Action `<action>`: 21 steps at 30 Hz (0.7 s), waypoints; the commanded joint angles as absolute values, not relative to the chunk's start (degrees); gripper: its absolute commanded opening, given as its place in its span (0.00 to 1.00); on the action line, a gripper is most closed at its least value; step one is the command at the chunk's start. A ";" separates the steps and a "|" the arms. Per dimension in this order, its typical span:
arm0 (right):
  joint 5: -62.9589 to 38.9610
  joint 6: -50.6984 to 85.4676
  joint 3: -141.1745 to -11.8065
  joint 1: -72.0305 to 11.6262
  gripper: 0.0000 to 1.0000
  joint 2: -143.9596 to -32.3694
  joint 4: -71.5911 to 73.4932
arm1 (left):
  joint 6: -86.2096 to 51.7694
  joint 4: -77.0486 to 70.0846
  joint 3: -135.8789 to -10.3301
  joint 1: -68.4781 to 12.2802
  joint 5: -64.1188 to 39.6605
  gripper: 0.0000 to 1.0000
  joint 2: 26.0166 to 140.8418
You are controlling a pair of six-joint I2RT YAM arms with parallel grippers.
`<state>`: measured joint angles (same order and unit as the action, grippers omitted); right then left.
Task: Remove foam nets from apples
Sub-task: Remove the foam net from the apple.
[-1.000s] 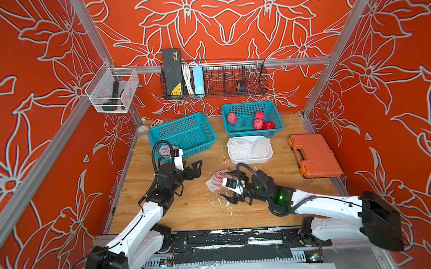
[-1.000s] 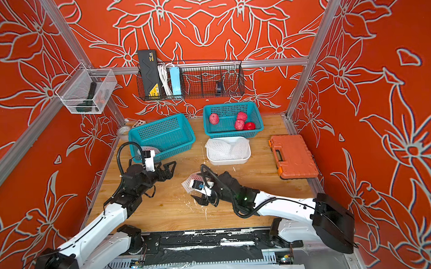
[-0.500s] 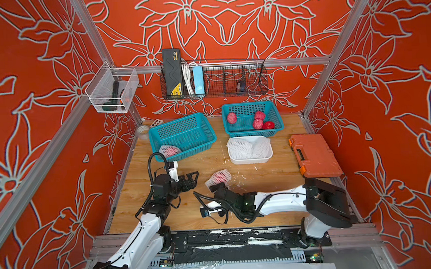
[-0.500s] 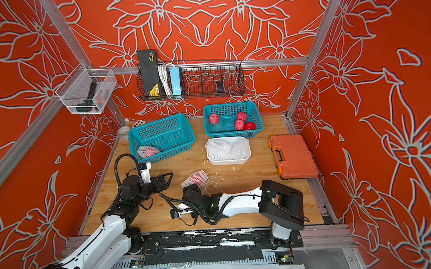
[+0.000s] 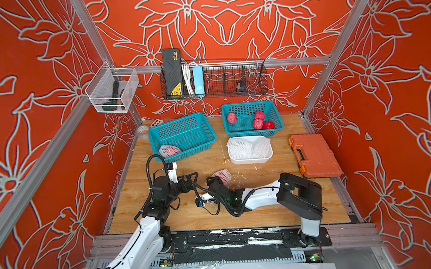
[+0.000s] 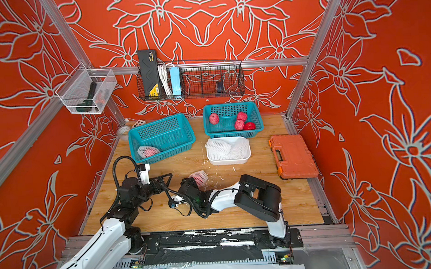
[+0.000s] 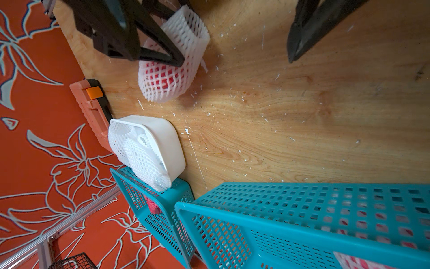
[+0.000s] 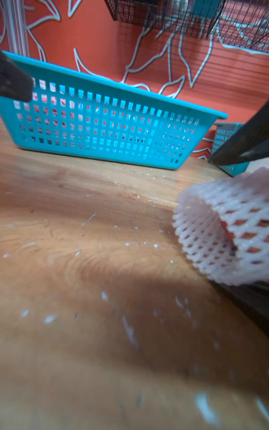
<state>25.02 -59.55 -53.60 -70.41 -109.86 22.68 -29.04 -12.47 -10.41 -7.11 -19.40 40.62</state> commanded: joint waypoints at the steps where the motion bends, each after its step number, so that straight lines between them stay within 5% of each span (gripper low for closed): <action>1: 26.27 -60.93 -54.83 -70.22 0.59 -111.44 26.67 | -29.31 -13.27 -10.09 -6.77 -19.06 0.96 39.91; 9: 25.06 -59.67 -53.63 -69.24 0.24 -110.15 30.74 | -29.40 -12.57 -10.24 -6.79 -17.18 0.95 36.70; 21: 21.41 -53.96 -51.96 -67.44 0.03 -105.54 30.43 | -29.12 -13.23 -10.72 -6.67 -16.77 0.95 37.36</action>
